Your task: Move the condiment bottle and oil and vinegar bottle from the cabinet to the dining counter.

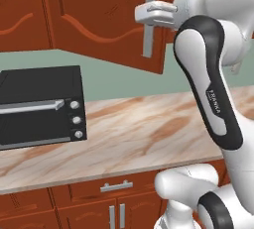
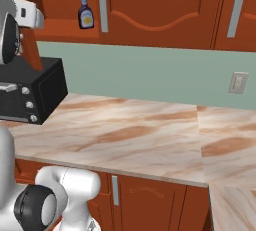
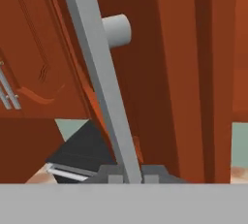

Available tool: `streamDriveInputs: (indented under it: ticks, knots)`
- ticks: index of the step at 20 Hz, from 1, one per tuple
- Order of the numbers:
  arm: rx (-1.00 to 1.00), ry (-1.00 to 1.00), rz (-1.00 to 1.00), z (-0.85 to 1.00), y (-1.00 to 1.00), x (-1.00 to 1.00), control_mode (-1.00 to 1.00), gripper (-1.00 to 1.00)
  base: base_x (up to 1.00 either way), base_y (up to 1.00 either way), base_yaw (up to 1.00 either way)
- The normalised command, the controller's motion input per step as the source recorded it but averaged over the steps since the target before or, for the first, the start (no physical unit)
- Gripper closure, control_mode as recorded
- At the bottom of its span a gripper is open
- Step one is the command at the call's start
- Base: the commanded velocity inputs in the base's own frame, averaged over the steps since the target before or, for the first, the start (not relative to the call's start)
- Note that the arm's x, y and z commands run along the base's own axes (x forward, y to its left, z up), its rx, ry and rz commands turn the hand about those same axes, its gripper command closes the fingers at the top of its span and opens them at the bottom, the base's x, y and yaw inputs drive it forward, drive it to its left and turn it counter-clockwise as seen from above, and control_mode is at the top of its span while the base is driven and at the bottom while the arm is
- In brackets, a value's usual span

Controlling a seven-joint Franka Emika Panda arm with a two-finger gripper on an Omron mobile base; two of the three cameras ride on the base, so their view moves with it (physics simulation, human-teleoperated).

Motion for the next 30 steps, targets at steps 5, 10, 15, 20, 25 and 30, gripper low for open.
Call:
streamDriveInputs:
  ticks: [5, 10, 15, 20, 25, 30]
  knots:
    - [0.00, -0.12, 0.00, -0.10, 0.17, -0.27, -1.00, -1.00, 0.00, 0.00, 0.00]
    - [0.00, -0.10, -0.01, 0.08, -0.35, -0.47, -1.00, -1.00, 0.00, 0.00, 0.00]
    - [0.00, -0.13, -0.02, 0.20, -0.40, -0.66, -1.00, -1.00, 0.00, 0.00, 0.00]
    - [0.06, 0.05, -0.10, 0.28, -0.40, -0.45, -1.00, -1.00, 0.00, 0.00, 0.00]
    - [0.13, 0.26, -0.14, 0.18, -0.51, 0.07, -1.00, -1.00, 0.00, 0.00, 0.00]
    - [0.33, 0.33, 0.02, 0.11, -0.39, 0.28, -1.00, -1.00, 0.00, 0.00, 0.00]
